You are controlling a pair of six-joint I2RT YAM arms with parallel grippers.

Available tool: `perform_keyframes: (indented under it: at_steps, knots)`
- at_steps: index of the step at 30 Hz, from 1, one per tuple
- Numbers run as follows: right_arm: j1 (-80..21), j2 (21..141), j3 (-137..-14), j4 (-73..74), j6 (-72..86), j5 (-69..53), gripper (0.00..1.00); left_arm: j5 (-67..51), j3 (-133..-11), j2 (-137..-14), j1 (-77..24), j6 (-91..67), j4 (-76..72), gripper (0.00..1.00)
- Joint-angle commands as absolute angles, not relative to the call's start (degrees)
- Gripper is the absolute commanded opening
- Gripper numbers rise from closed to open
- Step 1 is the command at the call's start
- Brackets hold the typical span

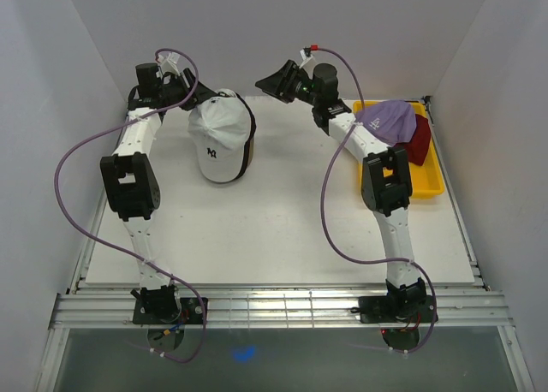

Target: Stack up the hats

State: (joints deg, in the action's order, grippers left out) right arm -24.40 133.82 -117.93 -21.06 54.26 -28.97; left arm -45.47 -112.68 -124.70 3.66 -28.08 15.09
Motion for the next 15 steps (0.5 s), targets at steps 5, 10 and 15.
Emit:
perform_keyframes:
  at_steps: [5, 10, 15]
  knots:
    - [-25.84, 136.93, -122.87, -26.71, 56.34, -35.07, 0.60, -47.46, -113.99, -124.98, 3.08, -27.60, 19.07, 0.61]
    - [-27.33, 138.60, -124.54, -26.10, 56.16, -36.12, 0.61, -48.07, -114.43, -125.42, 3.08, -28.04, 18.99, 0.61]
    - [-28.21, 138.34, -122.96, -27.95, 56.51, -36.47, 0.63, -47.90, -114.35, -125.42, 3.08, -28.30, 18.98, 0.61]
